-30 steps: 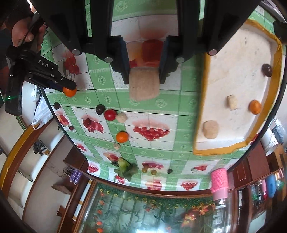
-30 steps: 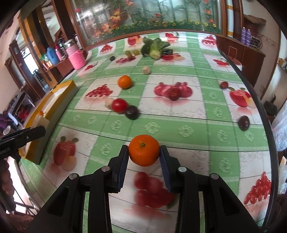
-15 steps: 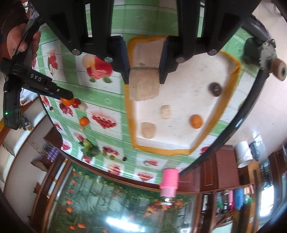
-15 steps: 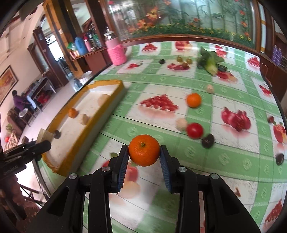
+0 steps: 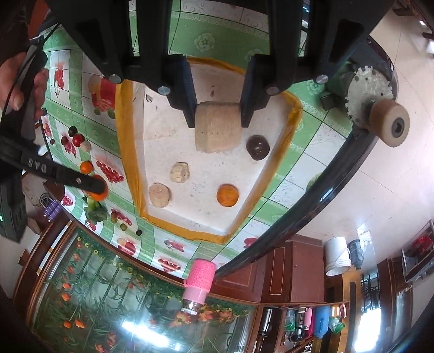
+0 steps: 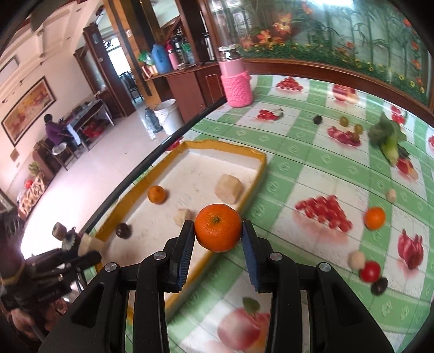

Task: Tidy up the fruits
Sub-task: 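Carry the mandarin and bread block over the white tray and lower them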

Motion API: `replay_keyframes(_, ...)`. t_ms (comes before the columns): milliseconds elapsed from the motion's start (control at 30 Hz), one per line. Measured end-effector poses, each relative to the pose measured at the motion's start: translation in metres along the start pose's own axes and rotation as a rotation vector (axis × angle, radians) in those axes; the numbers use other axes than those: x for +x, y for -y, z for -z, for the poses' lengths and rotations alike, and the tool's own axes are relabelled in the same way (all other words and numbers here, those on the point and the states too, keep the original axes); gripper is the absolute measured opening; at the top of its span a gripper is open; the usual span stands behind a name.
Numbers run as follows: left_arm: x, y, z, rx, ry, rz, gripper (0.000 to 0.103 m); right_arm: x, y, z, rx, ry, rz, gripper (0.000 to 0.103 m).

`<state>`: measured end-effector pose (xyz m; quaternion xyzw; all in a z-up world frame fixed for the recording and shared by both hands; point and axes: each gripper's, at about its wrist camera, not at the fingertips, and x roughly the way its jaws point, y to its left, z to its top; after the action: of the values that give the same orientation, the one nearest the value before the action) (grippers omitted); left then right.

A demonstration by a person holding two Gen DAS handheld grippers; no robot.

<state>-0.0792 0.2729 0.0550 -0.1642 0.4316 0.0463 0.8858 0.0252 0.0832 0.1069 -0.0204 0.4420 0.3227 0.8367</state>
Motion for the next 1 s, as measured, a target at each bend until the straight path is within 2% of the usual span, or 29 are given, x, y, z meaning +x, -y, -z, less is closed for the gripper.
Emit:
replay_keyframes(233,0.023,-0.001,-0.004,0.0,-0.038,0.003,0.033,0.057,-0.013,-0.017,-0.02,-0.087,-0.015,0.034)
replay_keyframes(567,0.047,-0.002,-0.011,-0.001,-0.073,0.002,0.033,0.11,-0.024,-0.026,-0.066,-0.178,-0.009,0.034)
replay_keyframes(1000,0.062,0.001,-0.009,0.009,-0.101,-0.019,0.034,0.133,-0.026,-0.026,-0.123,-0.216,-0.006,0.034)
